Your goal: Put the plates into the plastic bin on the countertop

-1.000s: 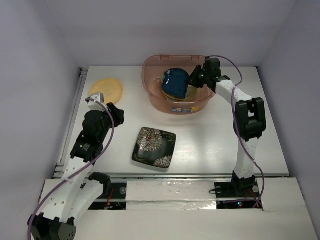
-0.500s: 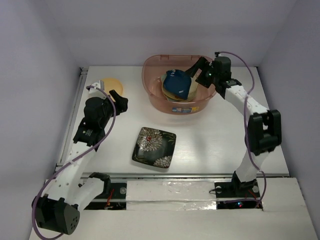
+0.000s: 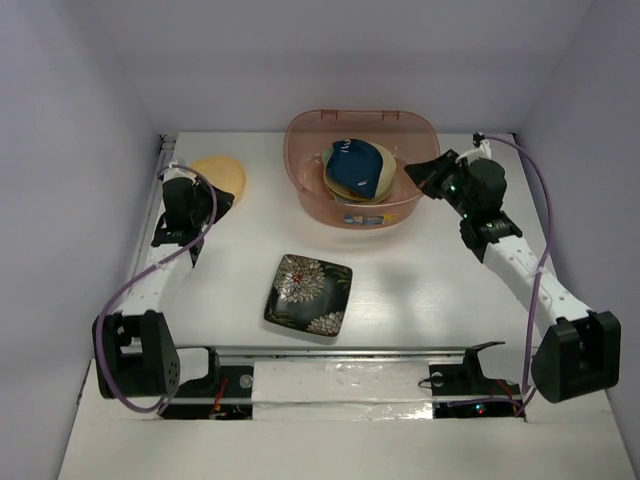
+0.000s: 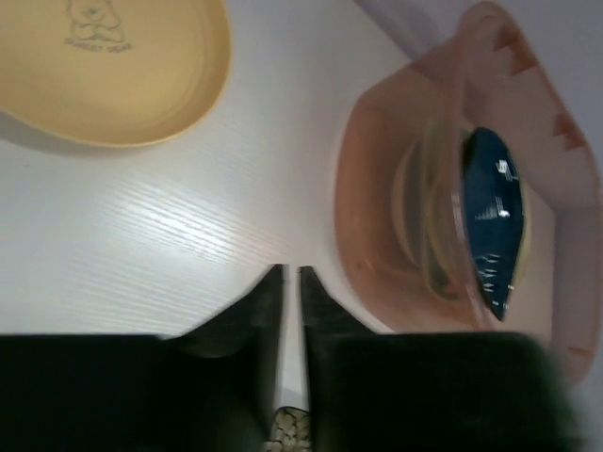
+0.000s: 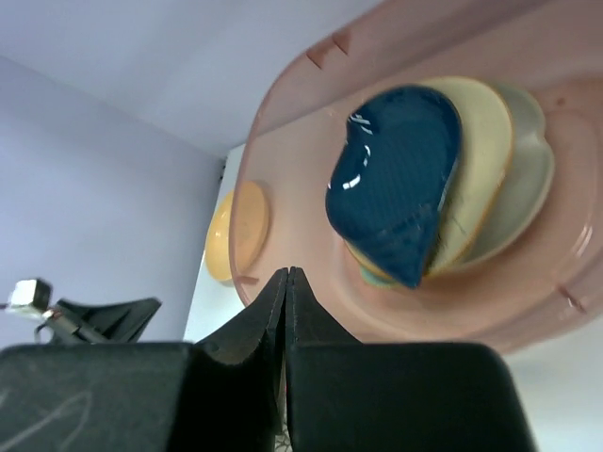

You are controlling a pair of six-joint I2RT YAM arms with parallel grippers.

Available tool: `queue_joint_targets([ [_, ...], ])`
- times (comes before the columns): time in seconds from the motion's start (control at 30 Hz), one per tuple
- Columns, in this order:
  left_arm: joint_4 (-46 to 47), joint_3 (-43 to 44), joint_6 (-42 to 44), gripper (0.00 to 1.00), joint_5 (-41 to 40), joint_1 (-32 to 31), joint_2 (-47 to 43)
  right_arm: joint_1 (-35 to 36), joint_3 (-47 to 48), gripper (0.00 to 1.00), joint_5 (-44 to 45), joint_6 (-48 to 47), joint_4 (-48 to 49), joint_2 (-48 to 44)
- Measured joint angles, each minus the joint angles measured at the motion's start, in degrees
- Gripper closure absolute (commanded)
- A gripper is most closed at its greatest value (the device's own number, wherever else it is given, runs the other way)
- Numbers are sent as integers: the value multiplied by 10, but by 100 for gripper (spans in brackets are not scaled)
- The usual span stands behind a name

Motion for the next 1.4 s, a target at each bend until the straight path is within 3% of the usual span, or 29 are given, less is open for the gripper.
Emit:
queue_joint_targets([
  [0.07, 5, 1, -7, 64, -5, 13, 33, 0, -29, 100, 1, 5, 7, -20],
  [0.1, 5, 3, -10, 50, -10, 20, 50, 0, -37, 100, 1, 6, 8, -26],
  [0.2, 5, 15, -13, 41, -37, 43, 96, 0, -54, 93, 1, 2, 8, -44],
  [0.23, 3, 22, -12, 41, -46, 50, 109, 0, -58, 82, -2, 0, 7, -50],
  [0.33, 3, 58, -11, 41, -85, 66, 158, 0, -72, 64, -12, -7, 9, -71],
  [0.67, -3, 191, 0, 49, -199, 75, 326, 0, -106, 65, -35, -24, 8, -129],
  [0.97, -22, 210, 5, 56, -240, 78, 388, 0, -115, 66, -59, -25, 20, -113],
  [1.03, -29, 230, 5, 63, -240, 80, 400, 0, -116, 66, -64, -24, 26, -103],
  [1.07, -30, 241, 6, 71, -240, 80, 408, 0, -118, 66, -66, -24, 31, -97],
  [1.1, -31, 250, 6, 85, -239, 82, 414, 0, -120, 66, -68, -24, 33, -93],
  [1.13, -33, 259, 9, 87, -238, 82, 420, 0, -122, 66, -69, -24, 33, -89],
  [1.27, -41, 292, 12, 87, -221, 86, 447, 0, -123, 67, -71, -22, 33, -82],
  [1.4, -50, 303, 13, 77, -200, 90, 466, 0, -123, 67, -71, -22, 37, -82],
])
